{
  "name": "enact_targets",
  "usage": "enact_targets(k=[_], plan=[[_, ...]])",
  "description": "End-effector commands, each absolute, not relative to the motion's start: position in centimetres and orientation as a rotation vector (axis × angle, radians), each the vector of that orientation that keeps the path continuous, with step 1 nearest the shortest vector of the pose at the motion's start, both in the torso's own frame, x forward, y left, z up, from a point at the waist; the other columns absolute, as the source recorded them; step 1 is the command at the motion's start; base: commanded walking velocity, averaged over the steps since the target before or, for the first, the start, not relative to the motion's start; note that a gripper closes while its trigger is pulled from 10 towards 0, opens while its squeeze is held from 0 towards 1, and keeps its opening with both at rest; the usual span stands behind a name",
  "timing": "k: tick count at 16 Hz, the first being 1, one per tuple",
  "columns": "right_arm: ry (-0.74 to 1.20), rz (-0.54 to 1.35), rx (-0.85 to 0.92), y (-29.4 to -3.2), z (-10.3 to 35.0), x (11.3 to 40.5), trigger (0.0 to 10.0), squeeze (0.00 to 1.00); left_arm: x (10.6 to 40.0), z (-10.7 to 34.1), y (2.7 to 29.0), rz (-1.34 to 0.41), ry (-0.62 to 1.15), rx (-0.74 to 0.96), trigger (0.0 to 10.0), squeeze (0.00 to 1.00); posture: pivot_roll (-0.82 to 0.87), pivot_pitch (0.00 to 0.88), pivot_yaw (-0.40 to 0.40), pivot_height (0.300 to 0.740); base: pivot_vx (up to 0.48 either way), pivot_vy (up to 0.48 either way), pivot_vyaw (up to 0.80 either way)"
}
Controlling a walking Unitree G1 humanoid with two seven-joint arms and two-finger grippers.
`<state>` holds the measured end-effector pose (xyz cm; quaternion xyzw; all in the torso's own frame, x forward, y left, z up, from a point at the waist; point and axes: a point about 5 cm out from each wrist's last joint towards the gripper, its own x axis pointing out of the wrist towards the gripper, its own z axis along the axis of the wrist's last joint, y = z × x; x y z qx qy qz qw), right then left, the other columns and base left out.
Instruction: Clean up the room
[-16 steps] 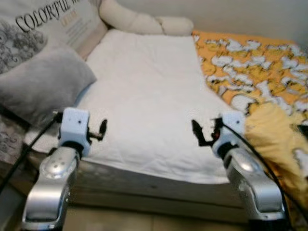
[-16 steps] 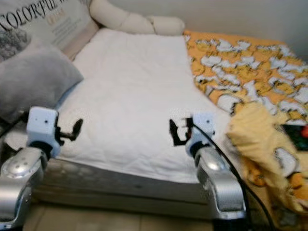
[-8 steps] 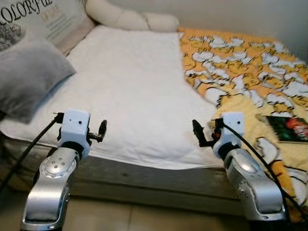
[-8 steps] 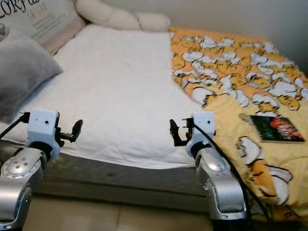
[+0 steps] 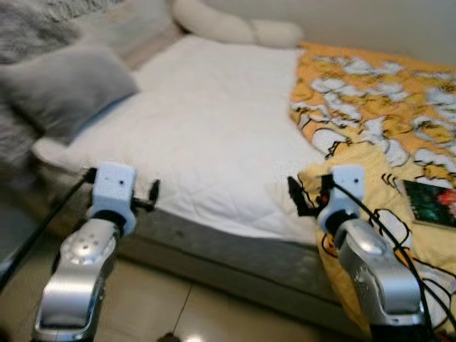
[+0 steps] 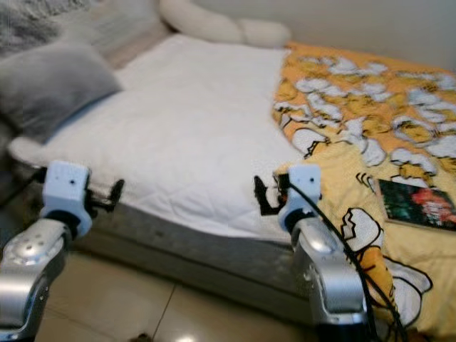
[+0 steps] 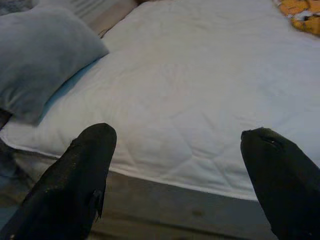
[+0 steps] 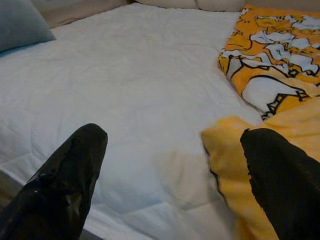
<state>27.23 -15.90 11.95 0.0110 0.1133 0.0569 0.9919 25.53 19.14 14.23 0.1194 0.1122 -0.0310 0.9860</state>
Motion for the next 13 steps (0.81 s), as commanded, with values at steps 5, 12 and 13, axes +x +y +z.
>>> enact_targets(k=[5,12,13], plan=[[0.223,0.077,0.010,-16.66,11.95,27.39,10.0,0.00,25.76,14.53,18.97,-0.072,0.217,0.252,10.0,1.00,-0.05,0.000,-0.023,0.740,0.000,-0.368,0.00],[0.241,0.112,-0.009,-16.37,11.66,27.46,10.0,0.00,25.87,14.52,18.98,-0.072,0.216,0.254,10.0,1.00,-0.05,0.000,-0.023,0.740,0.000,-0.368,0.00],[0.242,0.115,-0.011,-16.36,11.64,27.47,10.0,0.00,25.88,14.52,18.96,-0.073,0.215,0.254,10.0,1.00,-0.05,0.000,-0.022,0.740,0.000,-0.371,0.00]])
